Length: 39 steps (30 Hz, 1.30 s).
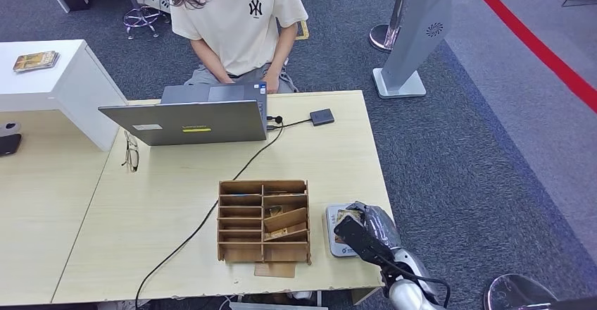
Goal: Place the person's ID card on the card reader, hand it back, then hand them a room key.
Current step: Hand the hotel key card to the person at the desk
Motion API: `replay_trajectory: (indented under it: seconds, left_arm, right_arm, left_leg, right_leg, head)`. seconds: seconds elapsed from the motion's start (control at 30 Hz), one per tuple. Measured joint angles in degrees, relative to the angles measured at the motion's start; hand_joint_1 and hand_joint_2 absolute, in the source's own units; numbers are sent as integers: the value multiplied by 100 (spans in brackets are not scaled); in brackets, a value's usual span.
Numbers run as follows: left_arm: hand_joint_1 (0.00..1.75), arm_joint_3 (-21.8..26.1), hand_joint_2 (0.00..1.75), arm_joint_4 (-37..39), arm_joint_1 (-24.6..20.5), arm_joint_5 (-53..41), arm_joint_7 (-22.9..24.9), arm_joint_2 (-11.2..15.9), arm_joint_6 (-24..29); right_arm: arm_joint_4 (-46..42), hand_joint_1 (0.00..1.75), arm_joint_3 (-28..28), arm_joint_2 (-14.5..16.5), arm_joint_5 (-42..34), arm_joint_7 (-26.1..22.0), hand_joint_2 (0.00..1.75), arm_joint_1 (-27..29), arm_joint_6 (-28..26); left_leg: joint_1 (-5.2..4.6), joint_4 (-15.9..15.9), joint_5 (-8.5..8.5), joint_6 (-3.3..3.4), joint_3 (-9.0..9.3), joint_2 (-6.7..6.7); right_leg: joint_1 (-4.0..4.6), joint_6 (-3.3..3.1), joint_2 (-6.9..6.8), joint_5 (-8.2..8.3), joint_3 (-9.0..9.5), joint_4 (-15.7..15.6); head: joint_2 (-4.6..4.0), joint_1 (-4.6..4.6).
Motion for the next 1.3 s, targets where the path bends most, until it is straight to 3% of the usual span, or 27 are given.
replay_trajectory:
  seconds: [0.73,1.3]
  left_arm:
    - [0,-31,0,0,18,-39,14,0,-13]
    - [0,-31,0,0,17,-175,107,0,-128]
  right_arm:
    - [192,175,-3,4,584,2,175,-65,-212]
    - [816,175,-108,138,590,-86,175,-325,-268]
  left_leg:
    - [0,0,0,0,2,0]
    - [0,0,0,0,11,1]
  right_leg:
    - [0,0,0,0,1,0]
    - [0,0,1,0,8,0]
  head:
    - [0,0]
    - [0,-1]
